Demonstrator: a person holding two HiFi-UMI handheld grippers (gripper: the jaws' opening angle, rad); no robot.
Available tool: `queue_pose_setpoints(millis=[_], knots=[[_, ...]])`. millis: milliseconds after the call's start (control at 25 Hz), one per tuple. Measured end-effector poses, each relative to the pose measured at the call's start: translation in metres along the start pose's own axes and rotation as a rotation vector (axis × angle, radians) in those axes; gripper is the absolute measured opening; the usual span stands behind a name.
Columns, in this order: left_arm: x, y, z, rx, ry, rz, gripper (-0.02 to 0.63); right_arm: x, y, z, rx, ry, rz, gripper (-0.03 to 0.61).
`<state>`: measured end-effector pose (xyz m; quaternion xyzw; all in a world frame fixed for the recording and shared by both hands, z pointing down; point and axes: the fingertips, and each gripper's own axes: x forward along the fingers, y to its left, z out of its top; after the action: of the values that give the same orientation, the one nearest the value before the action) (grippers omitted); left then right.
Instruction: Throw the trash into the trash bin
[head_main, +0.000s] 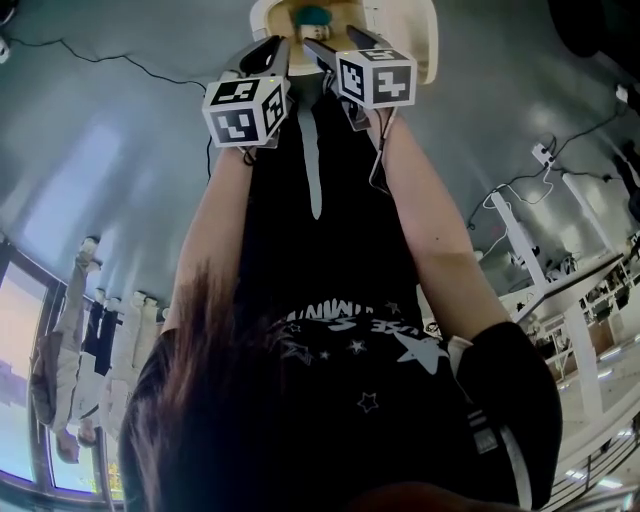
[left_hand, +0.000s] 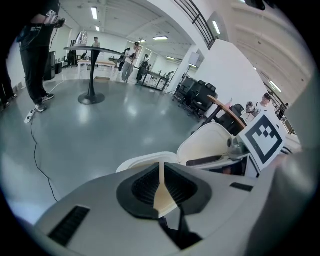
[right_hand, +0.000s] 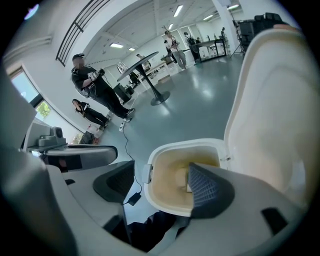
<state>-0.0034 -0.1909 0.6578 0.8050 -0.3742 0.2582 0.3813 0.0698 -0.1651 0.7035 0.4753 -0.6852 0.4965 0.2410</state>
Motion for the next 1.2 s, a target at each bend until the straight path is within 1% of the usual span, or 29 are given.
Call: queue_pose_setpoints(millis=[80, 320, 440, 600, 760, 920, 1080, 1200], knots=[[-0.009, -0.002, 0.006, 0.009, -0.006, -0.001, 0.043, -0.006, 0.006, 0.004, -0.012, -0.006, -0.008, 0.325], [-0.032, -0.008, 0.021, 0.025, -0.028, -0.011, 0.043, -0.026, 0.023, 0.016, -0.016, -0.036, -0.021, 0.259], [-0.046, -0.011, 0.031, 0.031, -0.041, -0.025, 0.043, -0.039, 0.031, 0.024, -0.015, -0.054, -0.053, 0.190], [-0.068, -0.011, 0.050, 0.046, -0.067, -0.042, 0.043, -0.049, 0.042, 0.028, 0.000, -0.044, -0.099, 0.132], [-0.080, -0.014, 0.075, 0.064, -0.103, -0.068, 0.043, -0.059, 0.051, 0.044, 0.006, -0.083, -0.112, 0.107], [-0.098, -0.020, 0.091, 0.081, -0.131, -0.086, 0.043, -0.081, 0.067, 0.060, -0.019, -0.119, -0.135, 0.060], [-0.113, -0.017, 0.105, 0.091, -0.160, -0.103, 0.043, -0.089, 0.077, 0.068, -0.055, -0.139, -0.144, 0.031], [-0.125, -0.012, 0.113, 0.101, -0.172, -0.114, 0.043, -0.094, 0.085, 0.075, -0.048, -0.166, -0.150, 0.011]])
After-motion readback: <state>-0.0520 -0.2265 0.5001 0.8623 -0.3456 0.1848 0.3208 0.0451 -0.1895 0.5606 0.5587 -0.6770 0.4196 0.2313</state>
